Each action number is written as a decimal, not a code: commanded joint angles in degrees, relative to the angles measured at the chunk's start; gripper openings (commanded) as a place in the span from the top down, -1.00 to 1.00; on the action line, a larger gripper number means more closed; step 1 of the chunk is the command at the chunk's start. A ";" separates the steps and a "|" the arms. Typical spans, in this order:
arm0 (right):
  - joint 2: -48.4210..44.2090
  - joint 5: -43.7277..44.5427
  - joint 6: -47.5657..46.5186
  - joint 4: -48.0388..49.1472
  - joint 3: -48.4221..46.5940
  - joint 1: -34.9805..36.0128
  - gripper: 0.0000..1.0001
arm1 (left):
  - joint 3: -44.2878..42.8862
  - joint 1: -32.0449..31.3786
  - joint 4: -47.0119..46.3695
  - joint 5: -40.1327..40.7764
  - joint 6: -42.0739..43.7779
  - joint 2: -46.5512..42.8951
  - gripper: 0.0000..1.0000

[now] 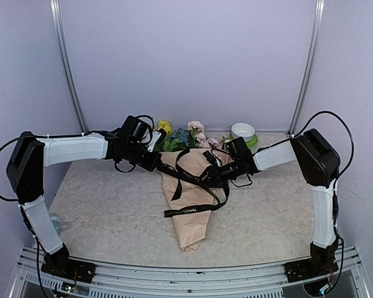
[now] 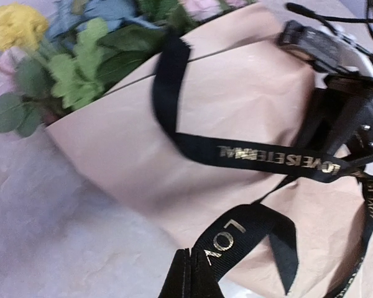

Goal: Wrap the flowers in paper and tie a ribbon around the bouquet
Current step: Move the folded bouquet to the right side of the ribbon, then cross the ribbon over the folded bouquet.

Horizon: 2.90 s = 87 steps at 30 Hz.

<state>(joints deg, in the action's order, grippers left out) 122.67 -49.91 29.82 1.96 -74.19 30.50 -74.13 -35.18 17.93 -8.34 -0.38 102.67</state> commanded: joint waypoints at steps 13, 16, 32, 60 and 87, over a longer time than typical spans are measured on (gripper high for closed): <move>-0.95 2.60 1.12 -3.31 -1.91 -0.27 0.18 | -2.80 -3.90 14.19 8.27 1.43 -6.65 -0.32; -0.92 3.12 0.82 -3.88 -2.36 -0.19 0.18 | -1.44 -5.25 7.58 0.85 5.46 -10.27 -0.52; -1.84 5.80 -2.31 -9.12 -6.17 -0.63 0.40 | -7.68 -7.55 -2.51 -7.60 14.07 10.75 -0.16; -4.50 4.92 -10.70 -15.64 -3.75 2.28 0.30 | -10.23 -6.52 -3.31 -6.61 10.96 20.27 0.45; 3.67 10.26 12.41 3.09 -9.54 -0.35 1.00 | -4.35 -8.01 -5.72 -26.31 12.23 6.10 1.00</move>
<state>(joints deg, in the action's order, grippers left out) 124.75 -42.35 40.95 4.60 -84.60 29.61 -78.87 -42.04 11.27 -27.11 10.55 116.86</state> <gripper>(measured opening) 0.007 0.007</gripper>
